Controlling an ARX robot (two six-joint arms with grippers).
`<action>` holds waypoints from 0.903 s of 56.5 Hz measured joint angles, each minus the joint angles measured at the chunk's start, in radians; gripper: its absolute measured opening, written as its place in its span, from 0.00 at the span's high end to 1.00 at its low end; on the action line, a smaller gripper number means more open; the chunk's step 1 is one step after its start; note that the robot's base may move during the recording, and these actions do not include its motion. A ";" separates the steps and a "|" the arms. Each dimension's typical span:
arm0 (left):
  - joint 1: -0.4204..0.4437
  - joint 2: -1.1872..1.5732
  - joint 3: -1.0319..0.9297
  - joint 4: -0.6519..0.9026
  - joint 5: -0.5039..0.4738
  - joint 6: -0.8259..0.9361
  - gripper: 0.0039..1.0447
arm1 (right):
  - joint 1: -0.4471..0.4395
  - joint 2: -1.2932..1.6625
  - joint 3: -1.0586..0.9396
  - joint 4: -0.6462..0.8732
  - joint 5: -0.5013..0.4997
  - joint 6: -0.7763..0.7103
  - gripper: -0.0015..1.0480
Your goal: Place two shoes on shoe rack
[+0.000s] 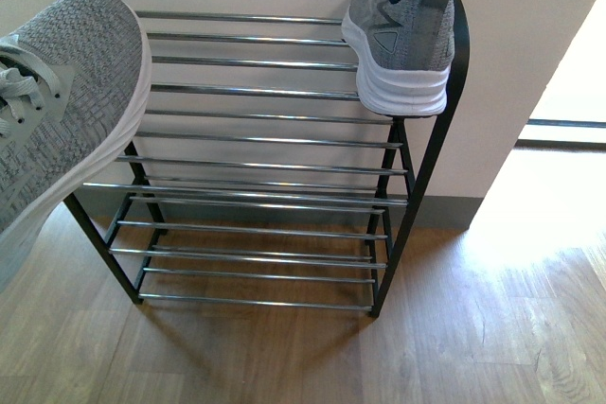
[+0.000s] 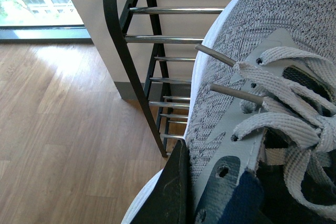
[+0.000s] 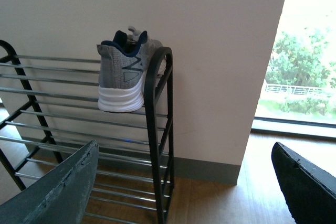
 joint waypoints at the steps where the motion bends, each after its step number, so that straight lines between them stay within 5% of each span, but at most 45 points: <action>1: 0.000 0.000 0.000 0.000 0.000 0.000 0.99 | 0.000 0.000 0.000 0.000 0.000 0.000 0.09; 24: 0.000 0.001 -0.001 0.005 0.001 -0.006 0.99 | 0.000 0.000 0.000 0.000 0.000 0.000 0.09; 29: -0.030 0.039 -0.014 0.200 -0.005 -0.134 0.99 | 0.000 0.000 0.000 0.000 0.000 0.000 0.09; 40: -0.161 0.127 0.255 -0.026 -0.008 -0.455 0.99 | 0.000 0.000 0.000 0.000 0.000 0.000 0.09; 51: -0.225 0.281 0.483 -0.121 -0.020 -0.568 0.99 | 0.000 0.000 0.000 0.000 0.000 0.000 0.09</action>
